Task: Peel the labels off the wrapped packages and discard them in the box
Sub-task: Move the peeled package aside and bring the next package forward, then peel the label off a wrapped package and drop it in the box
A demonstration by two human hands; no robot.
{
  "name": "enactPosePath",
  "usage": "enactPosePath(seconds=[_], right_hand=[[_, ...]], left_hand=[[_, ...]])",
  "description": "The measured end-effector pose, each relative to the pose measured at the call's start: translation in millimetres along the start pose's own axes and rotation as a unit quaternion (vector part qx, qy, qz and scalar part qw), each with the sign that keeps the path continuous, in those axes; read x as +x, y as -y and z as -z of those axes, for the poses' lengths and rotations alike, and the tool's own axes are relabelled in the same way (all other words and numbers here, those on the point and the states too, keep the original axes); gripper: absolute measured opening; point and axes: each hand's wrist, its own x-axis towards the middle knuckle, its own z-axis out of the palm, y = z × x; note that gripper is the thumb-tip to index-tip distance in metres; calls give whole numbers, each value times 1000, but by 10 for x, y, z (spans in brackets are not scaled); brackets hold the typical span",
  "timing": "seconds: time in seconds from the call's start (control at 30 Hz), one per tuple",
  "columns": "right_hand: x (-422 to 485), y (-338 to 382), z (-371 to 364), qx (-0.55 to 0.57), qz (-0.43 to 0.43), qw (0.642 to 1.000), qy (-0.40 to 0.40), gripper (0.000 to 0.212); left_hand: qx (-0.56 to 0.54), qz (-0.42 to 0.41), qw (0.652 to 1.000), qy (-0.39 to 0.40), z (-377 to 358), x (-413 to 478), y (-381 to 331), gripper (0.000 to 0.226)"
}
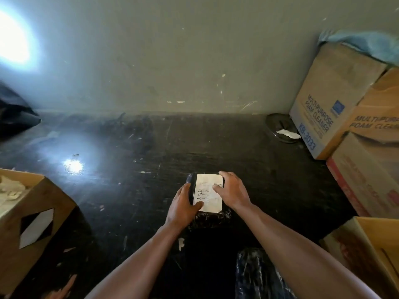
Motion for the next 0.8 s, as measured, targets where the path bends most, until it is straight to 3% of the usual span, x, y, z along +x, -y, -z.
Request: enactPosePath(seconds=[0.23,0.43,0.67,0.8], right_hand=[[355,-38,-290,-56,-35,998,11,55],[642,-106,-327,-99,-24,994,24,48],[736,-106,-302,-89,-22,996,16,9],[675,-48,-248,-45,-33,998,1,11]], left_hand=[[46,-29,995,78,-208,357,252,96],[19,-35,997,61,-320,563,377,99],[-25,2,998,51,-450,580,438,101],[-43,3,997,60,-483,570,452,102]])
